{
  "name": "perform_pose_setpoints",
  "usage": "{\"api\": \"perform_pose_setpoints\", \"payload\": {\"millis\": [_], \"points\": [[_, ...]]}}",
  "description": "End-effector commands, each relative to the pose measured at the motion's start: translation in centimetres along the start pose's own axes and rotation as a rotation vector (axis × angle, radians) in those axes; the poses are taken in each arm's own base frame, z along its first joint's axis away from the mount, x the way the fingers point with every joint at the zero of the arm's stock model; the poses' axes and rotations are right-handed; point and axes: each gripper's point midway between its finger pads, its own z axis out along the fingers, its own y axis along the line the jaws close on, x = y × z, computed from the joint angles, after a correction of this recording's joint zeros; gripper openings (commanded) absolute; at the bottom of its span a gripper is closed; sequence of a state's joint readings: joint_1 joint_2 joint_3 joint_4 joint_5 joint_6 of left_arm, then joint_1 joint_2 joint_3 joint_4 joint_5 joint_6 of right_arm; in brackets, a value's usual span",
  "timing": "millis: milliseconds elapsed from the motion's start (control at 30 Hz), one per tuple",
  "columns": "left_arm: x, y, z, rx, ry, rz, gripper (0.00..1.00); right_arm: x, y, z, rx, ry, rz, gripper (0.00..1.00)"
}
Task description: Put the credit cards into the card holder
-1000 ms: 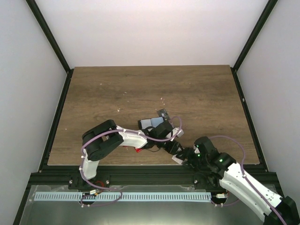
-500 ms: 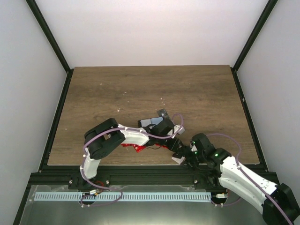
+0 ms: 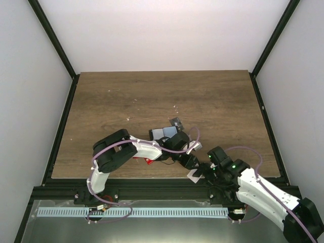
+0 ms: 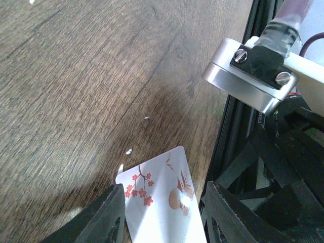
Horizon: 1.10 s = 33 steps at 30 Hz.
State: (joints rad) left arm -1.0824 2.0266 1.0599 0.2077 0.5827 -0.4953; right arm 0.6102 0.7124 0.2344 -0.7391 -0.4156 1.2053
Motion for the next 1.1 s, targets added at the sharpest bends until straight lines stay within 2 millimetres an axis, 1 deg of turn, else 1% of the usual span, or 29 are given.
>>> {"api": "perform_pose_setpoints", "payload": {"millis": [0, 167, 267, 333, 433, 600, 700, 800, 900, 967, 1033, 1067], "points": [[2.8, -0.1, 1.1, 0.039, 0.088, -0.027, 0.46, -1.0, -1.0, 0.7, 0.01, -0.057, 0.042, 0.7], [2.9, 0.1, 1.0, 0.027, 0.09, -0.027, 0.46, -1.9, -0.5, 1.5, -0.051, -0.093, 0.071, 0.65], [3.0, 0.1, 1.0, 0.026, 0.09, -0.03, 0.46, -2.2, -0.3, 2.0, -0.079, -0.102, 0.084, 0.56], [3.2, 0.3, 1.0, 0.023, 0.09, -0.036, 0.46, -2.4, -0.2, 2.2, -0.091, -0.105, 0.087, 0.49], [3.4, 0.4, 0.9, 0.027, 0.087, -0.043, 0.46, -2.6, -0.2, 2.4, -0.097, -0.116, 0.09, 0.43], [3.9, 0.5, 0.7, 0.034, 0.088, -0.053, 0.46, -2.9, -0.3, 2.6, -0.098, -0.129, 0.088, 0.26], [4.0, 0.4, 0.6, 0.037, 0.088, -0.057, 0.46, -3.2, 0.2, 2.4, -0.118, -0.146, 0.071, 0.2], [3.9, 0.2, 0.5, 0.044, 0.085, -0.059, 0.45, -3.1, 0.2, 2.4, -0.118, -0.142, 0.046, 0.13], [3.0, 0.0, -0.4, 0.049, 0.056, -0.072, 0.45, -2.6, 0.4, 2.2, -0.116, -0.118, 0.016, 0.05], [1.7, 0.4, -1.7, 0.036, 0.023, -0.116, 0.45, -2.4, 0.8, 1.8, -0.122, -0.109, -0.003, 0.01], [-0.1, 0.9, -3.8, 0.017, -0.02, -0.165, 0.45, -2.3, 1.8, 1.3, -0.151, -0.111, -0.032, 0.01], [-1.2, 1.4, -5.2, 0.004, -0.053, -0.183, 0.45, -2.4, 2.3, 1.0, -0.164, -0.117, -0.047, 0.01]]}}
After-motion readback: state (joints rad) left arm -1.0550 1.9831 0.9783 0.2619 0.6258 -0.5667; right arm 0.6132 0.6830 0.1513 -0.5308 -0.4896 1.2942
